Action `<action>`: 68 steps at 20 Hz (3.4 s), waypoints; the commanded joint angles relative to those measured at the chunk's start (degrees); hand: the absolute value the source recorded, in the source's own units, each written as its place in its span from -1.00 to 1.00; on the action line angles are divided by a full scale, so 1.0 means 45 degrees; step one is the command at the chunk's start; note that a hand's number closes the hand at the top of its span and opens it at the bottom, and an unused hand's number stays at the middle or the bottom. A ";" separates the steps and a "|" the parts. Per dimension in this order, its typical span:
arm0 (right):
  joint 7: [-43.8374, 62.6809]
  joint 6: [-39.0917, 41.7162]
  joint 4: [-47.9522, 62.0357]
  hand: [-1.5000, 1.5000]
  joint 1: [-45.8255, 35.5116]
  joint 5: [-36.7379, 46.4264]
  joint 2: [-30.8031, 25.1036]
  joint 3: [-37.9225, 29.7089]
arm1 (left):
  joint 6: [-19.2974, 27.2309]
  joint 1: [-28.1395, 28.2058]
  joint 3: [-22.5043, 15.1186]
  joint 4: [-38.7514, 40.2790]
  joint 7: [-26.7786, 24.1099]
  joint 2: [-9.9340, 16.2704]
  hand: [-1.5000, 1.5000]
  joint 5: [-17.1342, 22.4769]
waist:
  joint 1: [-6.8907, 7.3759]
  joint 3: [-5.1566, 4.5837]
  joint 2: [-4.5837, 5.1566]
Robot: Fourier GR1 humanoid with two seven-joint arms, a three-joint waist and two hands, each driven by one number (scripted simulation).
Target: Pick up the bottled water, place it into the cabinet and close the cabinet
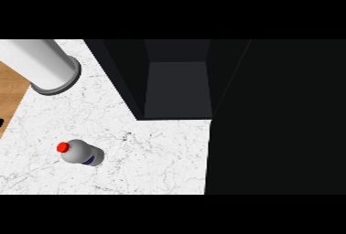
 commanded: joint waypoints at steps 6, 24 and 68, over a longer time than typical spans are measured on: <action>-0.0479 0.0157 -0.2390 -1.00 0.2344 0.0493 -0.0747 0.0787 | -0.1510 0.0246 -0.0337 0.3343 -0.1566 -0.0304 -1.00 -0.1063 | -0.0134 -0.0009 -0.0022; -0.2575 -0.0407 -0.1810 -1.00 0.3721 0.1301 -0.1836 0.1727 | -0.2400 -0.3129 -0.1052 1.2932 -0.7084 -0.0820 -1.00 -0.4037 | -0.0260 -0.0024 0.0019; -0.5375 -0.2053 -0.1848 -1.00 0.5995 0.1408 -0.4191 0.2808 | 0.2645 -0.6698 -0.5584 1.7397 -1.3885 -0.3026 1.00 -0.5851 | -0.0100 -0.0009 -0.0031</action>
